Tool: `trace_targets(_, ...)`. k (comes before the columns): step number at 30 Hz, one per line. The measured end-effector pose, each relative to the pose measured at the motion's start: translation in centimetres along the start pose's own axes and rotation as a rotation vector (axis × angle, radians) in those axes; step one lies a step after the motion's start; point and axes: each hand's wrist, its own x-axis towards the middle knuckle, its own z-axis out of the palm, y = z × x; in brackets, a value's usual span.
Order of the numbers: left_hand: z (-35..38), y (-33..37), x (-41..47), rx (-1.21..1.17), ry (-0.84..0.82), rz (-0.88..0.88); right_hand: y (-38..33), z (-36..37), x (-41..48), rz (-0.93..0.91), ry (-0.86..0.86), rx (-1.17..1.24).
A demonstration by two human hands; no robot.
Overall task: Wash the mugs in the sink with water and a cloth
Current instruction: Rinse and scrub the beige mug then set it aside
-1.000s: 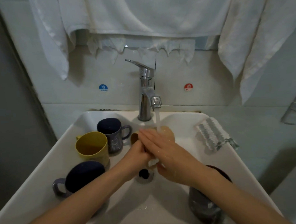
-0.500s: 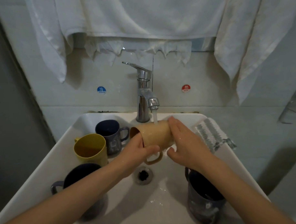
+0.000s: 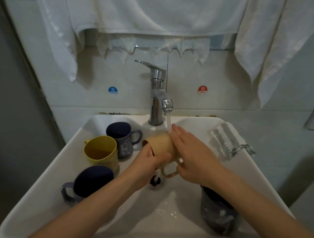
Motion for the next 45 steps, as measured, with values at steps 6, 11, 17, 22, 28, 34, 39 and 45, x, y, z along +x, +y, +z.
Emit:
trace_targets(6,-0.2,0.3,-0.2,-0.105,-0.036,0.030,-1.3,0.5,0.3,-0.146,-0.042,0.012)
trace_targets(11,0.5,0.5,-0.5,-0.089,-0.055,0.037,1.6,0.1,0.2,0.004,-0.003,-0.062)
trace_targets(17,0.2,1.3,-0.7,-0.236,-0.089,0.016,1.2,0.5,0.9,-0.132,-0.027,-0.052)
trace_targets(22,0.1,1.3,-0.6,-0.245,-0.134,-0.048,2.6,0.3,0.6,0.011,0.008,0.271)
trace_targets(28,0.5,0.7,-0.9,0.481,-0.184,0.126,3.7,0.5,0.9,0.128,0.047,0.345)
trace_targets(34,0.1,0.3,-0.7,0.278,-0.059,0.190,2.5,1.6,1.0,0.012,-0.003,0.147)
trace_targets(39,0.0,-0.1,-0.4,0.369,-0.081,0.240,0.9,1.4,0.6,-0.061,0.012,0.080)
trace_targets(45,-0.2,-0.3,-0.1,0.426,-0.049,0.298,-0.3,1.3,0.8,-0.060,0.031,0.295)
